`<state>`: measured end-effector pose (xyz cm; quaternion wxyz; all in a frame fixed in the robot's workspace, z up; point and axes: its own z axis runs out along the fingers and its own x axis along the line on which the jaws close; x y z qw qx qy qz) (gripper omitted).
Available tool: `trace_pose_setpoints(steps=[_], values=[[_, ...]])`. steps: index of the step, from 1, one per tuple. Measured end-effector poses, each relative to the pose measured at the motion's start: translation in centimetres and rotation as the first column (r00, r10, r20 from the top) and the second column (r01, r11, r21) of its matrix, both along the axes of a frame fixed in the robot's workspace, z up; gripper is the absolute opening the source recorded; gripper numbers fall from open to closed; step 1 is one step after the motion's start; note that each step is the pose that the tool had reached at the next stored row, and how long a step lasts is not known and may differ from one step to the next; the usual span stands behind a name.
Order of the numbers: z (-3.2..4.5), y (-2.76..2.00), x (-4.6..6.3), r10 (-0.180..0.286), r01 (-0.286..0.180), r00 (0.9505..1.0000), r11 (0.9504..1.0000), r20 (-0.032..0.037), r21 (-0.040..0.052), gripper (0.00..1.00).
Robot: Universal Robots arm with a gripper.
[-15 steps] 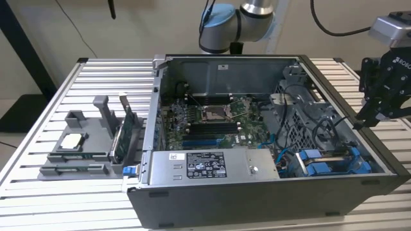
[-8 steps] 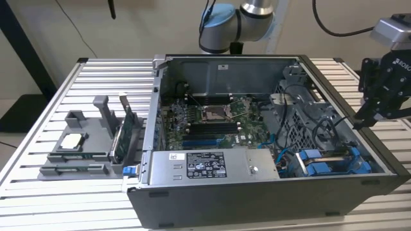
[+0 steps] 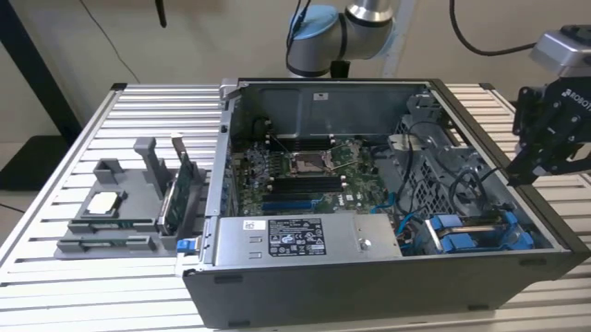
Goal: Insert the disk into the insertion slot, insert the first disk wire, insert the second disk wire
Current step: 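Insert the second disk wire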
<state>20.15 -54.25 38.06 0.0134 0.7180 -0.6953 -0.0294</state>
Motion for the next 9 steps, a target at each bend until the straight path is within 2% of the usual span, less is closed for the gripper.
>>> trace_pose_setpoints(steps=[6,7,9], values=[[-0.33,-0.06,0.00,-0.024,0.024,0.9996,0.9997,-0.0161,0.0031,0.24],[-0.38,-0.07,0.00,-0.028,0.028,0.9994,0.9996,-0.0186,0.0036,0.17],[-0.50,-0.09,0.00,-0.037,0.037,0.9990,0.9993,-0.0241,0.0045,0.17]])
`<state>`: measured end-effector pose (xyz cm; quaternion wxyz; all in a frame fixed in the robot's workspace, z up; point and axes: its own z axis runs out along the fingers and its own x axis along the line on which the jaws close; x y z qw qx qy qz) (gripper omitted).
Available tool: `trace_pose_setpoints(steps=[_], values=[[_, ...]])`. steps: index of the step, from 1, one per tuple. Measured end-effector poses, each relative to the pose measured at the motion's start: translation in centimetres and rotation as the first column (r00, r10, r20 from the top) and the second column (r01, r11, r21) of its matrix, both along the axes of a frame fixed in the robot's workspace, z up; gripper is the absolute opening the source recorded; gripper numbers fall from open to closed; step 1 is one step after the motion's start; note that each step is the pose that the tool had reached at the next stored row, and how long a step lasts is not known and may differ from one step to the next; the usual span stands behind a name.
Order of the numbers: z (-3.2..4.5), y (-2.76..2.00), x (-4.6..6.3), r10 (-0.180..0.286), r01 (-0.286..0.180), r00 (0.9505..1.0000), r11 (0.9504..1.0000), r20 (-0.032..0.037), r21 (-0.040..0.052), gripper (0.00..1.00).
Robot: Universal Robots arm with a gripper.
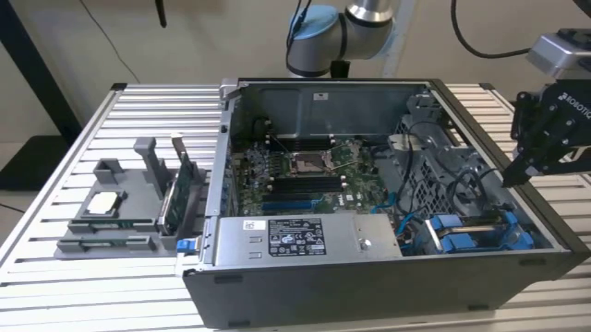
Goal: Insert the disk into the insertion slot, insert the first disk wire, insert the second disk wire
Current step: 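Insert the second disk wire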
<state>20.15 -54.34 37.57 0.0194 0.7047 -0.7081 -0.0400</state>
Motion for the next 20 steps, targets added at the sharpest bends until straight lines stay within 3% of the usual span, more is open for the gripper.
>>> trace_pose_setpoints(steps=[5,8,13,18,20], values=[[-0.04,-0.20,0.00,-0.015,0.015,0.9998,0.9999,-0.0153,0.0007,0.17],[0.09,-0.32,0.00,-0.024,0.024,0.9993,0.9997,-0.0287,0.0018,0.11],[0.29,-0.51,0.11,-0.031,0.031,0.9981,0.9995,-0.0529,0.0013,0.11],[0.32,-0.65,0.32,-0.032,0.032,0.9979,0.9995,-0.0560,0.0011,0.12],[0.34,-0.69,0.44,-0.032,0.032,0.9979,0.9995,-0.0561,0.0013,0.24]])
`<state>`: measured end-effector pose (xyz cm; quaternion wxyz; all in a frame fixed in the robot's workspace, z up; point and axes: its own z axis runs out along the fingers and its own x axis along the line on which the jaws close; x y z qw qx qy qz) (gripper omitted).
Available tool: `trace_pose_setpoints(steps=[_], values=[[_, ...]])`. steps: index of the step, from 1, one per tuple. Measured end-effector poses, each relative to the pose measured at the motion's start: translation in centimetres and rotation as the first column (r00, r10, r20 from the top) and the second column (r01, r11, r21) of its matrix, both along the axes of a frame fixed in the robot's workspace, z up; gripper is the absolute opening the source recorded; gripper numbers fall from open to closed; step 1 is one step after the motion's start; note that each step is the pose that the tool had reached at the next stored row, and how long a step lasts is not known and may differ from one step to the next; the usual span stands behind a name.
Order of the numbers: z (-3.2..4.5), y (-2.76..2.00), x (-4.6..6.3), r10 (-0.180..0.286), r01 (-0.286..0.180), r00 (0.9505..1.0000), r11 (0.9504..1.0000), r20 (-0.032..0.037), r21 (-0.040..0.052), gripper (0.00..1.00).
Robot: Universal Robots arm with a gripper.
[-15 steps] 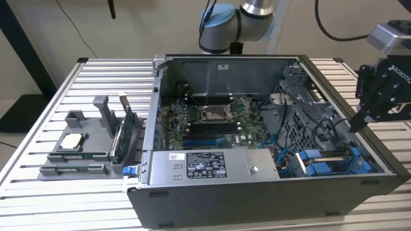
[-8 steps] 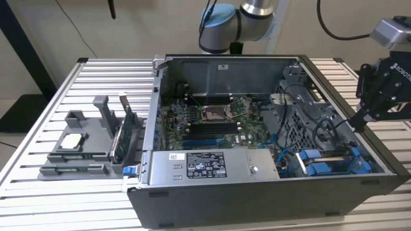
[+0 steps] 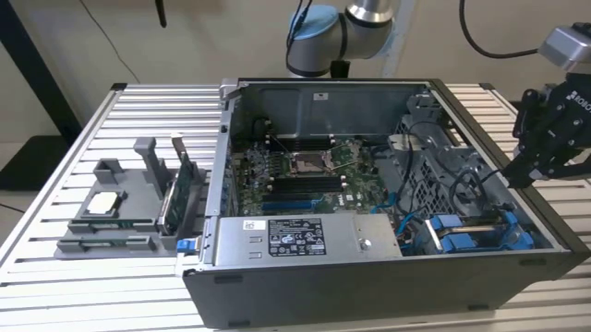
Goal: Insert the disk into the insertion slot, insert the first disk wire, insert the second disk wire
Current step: 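Insert the second disk wire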
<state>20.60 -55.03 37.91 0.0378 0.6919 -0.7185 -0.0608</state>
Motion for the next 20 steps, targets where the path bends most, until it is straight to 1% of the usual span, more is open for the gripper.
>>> trace_pose_setpoints(steps=[2,3,8,12,15,20], values=[[0.01,-0.03,0.2,0.000,0.000,1.0000,1.0000,-0.0001,-0.0001,0.24],[0.00,-0.06,0.4,0.000,0.000,1.0000,1.0000,-0.0002,0.0000,0.31],[0.01,-0.21,1.4,0.000,0.000,1.0000,1.0000,-0.0004,-0.0001,0.31],[-0.11,-0.24,1.6,-0.003,0.003,1.0000,1.0000,-0.0004,-0.0001,0.31],[-0.25,-0.26,1.6,-0.019,0.019,0.9998,0.9998,-0.0020,0.0000,0.31],[-0.39,-0.25,1.6,-0.069,0.069,0.9976,0.9976,-0.0088,-0.0001,0.31]])
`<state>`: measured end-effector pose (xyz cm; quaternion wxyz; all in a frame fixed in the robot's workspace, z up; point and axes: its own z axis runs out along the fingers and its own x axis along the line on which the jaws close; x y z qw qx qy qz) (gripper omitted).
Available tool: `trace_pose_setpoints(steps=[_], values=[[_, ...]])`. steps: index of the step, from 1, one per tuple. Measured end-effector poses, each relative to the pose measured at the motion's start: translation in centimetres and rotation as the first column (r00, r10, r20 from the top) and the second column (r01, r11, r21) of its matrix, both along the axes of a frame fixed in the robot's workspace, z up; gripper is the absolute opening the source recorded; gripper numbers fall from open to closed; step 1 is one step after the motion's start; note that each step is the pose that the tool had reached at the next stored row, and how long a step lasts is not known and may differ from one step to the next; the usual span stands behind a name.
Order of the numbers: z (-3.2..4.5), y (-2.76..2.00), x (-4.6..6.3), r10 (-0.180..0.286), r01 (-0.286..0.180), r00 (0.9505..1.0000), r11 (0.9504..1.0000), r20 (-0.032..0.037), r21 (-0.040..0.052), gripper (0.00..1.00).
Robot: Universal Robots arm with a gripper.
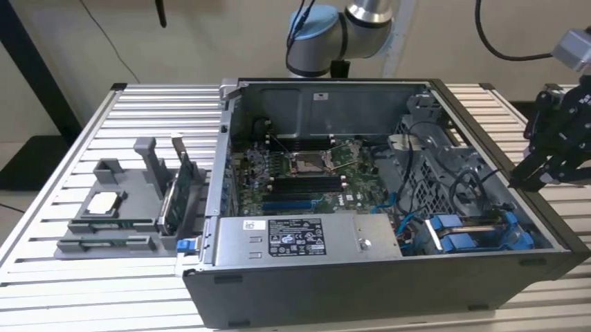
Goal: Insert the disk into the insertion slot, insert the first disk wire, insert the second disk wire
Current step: 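Insert the second disk wire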
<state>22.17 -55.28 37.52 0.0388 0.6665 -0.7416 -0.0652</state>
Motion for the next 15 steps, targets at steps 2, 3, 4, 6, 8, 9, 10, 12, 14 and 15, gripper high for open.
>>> trace_pose_setpoints(steps=[2,3,4,6,8,9,10,12,14,15], values=[[-0.02,0.00,0.00,-0.018,0.018,0.9998,0.9998,-0.0035,0.0003,0.29],[-0.03,-0.01,-0.01,-0.026,0.026,0.9997,0.9997,-0.0054,0.0011,0.29],[-0.04,-0.02,-0.01,-0.033,0.033,0.9994,0.9994,-0.0070,0.0027,0.21],[-0.04,-0.06,-0.01,-0.046,0.046,0.9989,0.9989,-0.0098,0.0071,0.21],[-0.04,-0.11,-0.02,-0.056,0.056,0.9983,0.9983,-0.0121,0.0114,0.21],[-0.05,-0.15,-0.03,-0.060,0.061,0.9981,0.9981,-0.0129,0.0139,0.21],[-0.05,-0.20,-0.03,-0.065,0.065,0.9978,0.9978,-0.0137,0.0159,0.21],[-0.07,-0.28,-0.03,-0.073,0.073,0.9972,0.9971,-0.0154,0.0188,0.21],[-0.11,-0.37,-0.04,-0.080,0.081,0.9966,0.9965,-0.0171,0.0214,0.21],[-0.16,-0.40,-0.04,-0.083,0.084,0.9964,0.9962,-0.0178,0.0230,0.21]])
